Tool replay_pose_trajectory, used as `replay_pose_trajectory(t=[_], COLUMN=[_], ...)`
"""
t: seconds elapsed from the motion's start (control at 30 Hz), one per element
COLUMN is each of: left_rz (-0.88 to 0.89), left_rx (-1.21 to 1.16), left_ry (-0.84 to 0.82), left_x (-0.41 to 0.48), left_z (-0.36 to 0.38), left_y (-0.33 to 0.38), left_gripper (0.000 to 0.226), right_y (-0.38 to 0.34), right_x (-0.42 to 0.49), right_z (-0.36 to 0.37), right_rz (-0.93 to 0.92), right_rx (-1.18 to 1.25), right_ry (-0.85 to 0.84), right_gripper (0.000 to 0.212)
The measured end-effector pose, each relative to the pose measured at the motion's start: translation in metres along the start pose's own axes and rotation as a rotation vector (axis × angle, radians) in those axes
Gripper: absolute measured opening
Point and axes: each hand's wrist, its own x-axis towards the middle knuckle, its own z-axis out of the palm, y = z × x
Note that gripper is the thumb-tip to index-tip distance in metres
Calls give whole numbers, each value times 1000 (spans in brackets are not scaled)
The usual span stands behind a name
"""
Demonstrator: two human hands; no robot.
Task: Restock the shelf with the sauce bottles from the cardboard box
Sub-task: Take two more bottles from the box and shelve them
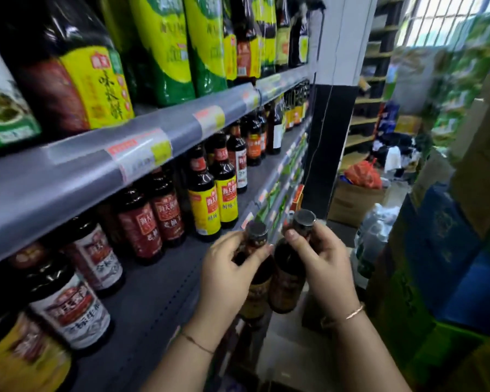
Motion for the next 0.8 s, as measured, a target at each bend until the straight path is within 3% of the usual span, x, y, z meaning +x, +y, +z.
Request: replay_pose_trajectory(t=[0.33, 0.8], left_rz=[21, -98], left_rx=[70, 240], left_ry=[240, 544], left_x=[33, 34], left_z=[-56, -105], left_y=[29, 8], left_gripper=[19, 16], right_y=[-27, -1], right_x=[62, 100], right_z=[60, 144], right_rz=[-130, -53], right_rx=[96, 280], right_ry=[-244, -638], right_gripper=[12, 19])
